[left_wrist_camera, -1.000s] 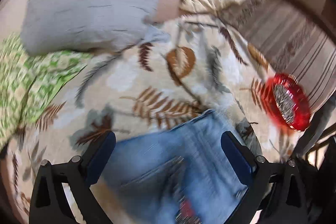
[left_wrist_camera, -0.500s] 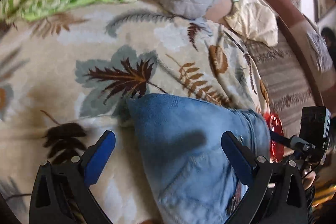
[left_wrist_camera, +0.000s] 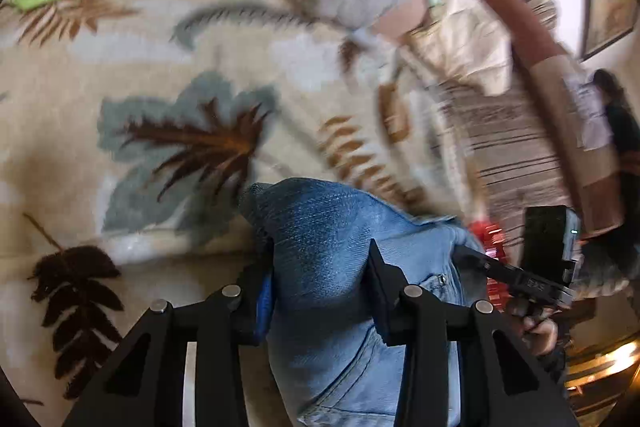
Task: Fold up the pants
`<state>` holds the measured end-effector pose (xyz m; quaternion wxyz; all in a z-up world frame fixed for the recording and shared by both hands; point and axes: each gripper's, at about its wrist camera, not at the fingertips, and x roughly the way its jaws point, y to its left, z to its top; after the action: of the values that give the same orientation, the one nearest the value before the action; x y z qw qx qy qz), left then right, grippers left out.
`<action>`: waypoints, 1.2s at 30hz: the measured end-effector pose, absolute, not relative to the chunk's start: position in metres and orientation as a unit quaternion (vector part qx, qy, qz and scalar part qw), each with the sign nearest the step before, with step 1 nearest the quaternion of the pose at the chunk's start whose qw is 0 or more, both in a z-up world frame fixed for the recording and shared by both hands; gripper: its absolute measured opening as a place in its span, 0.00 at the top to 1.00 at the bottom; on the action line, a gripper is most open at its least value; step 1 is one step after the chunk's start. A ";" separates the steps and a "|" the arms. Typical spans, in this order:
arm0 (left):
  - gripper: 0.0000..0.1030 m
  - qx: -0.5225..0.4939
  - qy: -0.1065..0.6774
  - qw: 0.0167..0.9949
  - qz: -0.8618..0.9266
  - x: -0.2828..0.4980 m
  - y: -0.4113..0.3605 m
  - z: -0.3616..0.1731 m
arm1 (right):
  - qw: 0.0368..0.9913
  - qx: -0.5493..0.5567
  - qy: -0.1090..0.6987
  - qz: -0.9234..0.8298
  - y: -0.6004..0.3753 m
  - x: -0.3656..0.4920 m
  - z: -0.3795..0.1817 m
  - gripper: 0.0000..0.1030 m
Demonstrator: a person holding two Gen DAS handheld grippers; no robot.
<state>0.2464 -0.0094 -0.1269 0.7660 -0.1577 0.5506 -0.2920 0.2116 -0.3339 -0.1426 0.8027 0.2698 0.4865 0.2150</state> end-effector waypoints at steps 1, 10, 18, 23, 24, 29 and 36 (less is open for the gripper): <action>0.60 -0.159 0.553 0.765 -0.290 0.249 -0.009 -0.136 | 0.802 0.259 0.496 0.209 -0.330 0.212 -0.152 0.94; 0.18 -0.141 0.538 0.792 -0.251 0.236 0.001 -0.120 | 0.813 0.233 0.500 0.189 -0.323 0.211 -0.159 0.72; 0.03 -0.154 0.513 0.801 -0.267 0.176 0.033 -0.089 | 0.832 0.255 0.453 0.195 -0.351 0.155 -0.098 0.06; 0.02 -0.146 0.527 0.790 -0.276 0.147 0.024 -0.105 | 0.805 0.281 0.479 0.211 -0.344 0.136 -0.112 0.01; 0.02 -0.147 0.532 0.788 -0.272 0.145 0.023 -0.112 | 0.800 0.282 0.488 0.208 -0.340 0.136 -0.120 0.01; 0.01 -0.207 0.545 0.768 -0.265 0.144 0.022 -0.138 | 0.766 0.300 0.536 0.190 -0.331 0.143 -0.163 0.01; 0.00 -0.192 0.530 0.782 -0.268 0.139 0.011 -0.139 | 0.757 0.326 0.536 0.183 -0.329 0.156 -0.185 0.00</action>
<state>0.1395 0.0107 -0.1392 0.7816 -0.1915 0.5299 -0.2678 0.1557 -0.3286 -0.1845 0.7571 0.3261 0.5357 0.1829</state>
